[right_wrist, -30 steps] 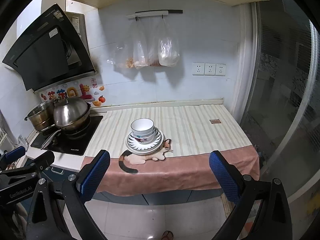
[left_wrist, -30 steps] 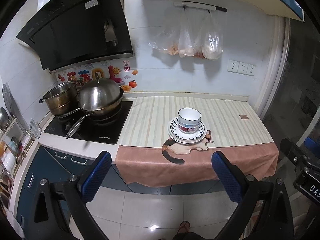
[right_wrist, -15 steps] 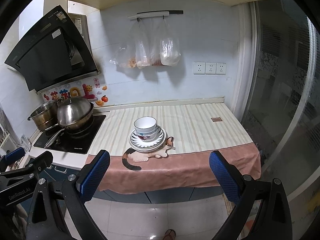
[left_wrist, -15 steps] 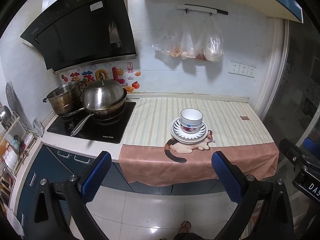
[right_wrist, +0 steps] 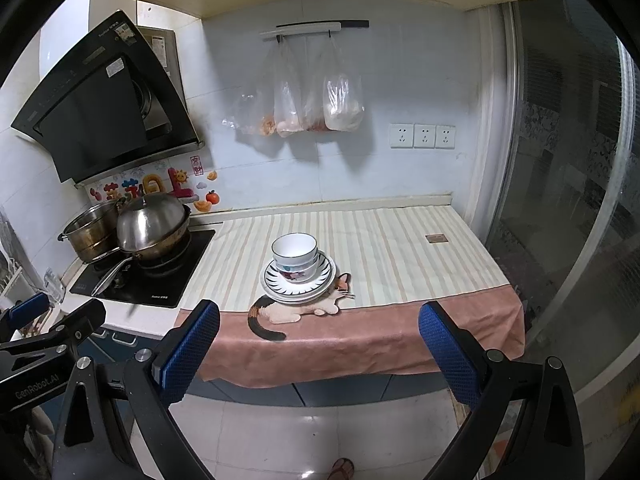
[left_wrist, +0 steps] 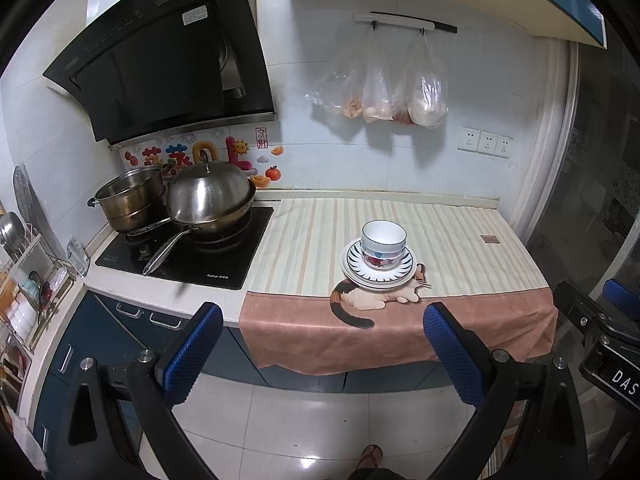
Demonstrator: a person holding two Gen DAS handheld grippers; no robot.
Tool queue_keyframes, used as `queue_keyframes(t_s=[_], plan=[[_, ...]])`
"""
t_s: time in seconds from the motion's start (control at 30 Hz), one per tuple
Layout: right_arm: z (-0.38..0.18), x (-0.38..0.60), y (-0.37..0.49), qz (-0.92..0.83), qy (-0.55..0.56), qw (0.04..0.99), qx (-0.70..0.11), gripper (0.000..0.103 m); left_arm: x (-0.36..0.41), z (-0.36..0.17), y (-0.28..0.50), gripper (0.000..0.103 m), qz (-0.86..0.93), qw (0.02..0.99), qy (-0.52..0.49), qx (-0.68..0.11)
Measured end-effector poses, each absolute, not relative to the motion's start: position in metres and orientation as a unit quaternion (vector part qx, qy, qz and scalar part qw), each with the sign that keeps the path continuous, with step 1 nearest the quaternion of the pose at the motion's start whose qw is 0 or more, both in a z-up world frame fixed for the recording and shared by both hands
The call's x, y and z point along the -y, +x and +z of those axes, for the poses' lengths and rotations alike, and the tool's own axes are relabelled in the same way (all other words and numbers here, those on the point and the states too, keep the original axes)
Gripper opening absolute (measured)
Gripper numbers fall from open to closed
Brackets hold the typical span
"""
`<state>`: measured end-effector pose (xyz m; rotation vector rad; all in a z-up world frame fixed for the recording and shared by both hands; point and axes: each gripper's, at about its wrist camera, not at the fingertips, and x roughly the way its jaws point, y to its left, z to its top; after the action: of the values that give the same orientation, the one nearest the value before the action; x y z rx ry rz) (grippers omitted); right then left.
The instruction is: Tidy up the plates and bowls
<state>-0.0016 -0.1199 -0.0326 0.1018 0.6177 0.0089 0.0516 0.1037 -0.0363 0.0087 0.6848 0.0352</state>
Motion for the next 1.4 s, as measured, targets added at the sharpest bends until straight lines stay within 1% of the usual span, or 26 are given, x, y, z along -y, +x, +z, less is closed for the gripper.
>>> queue_keyframes(t_s=[1.4], plan=[[-0.0377,0.1179,0.0021,0.009,0.048,0.951,-0.305,0.102,-0.102,-0.0352,0.0489,0.103,0.02,0.942,-0.001,-0.335]])
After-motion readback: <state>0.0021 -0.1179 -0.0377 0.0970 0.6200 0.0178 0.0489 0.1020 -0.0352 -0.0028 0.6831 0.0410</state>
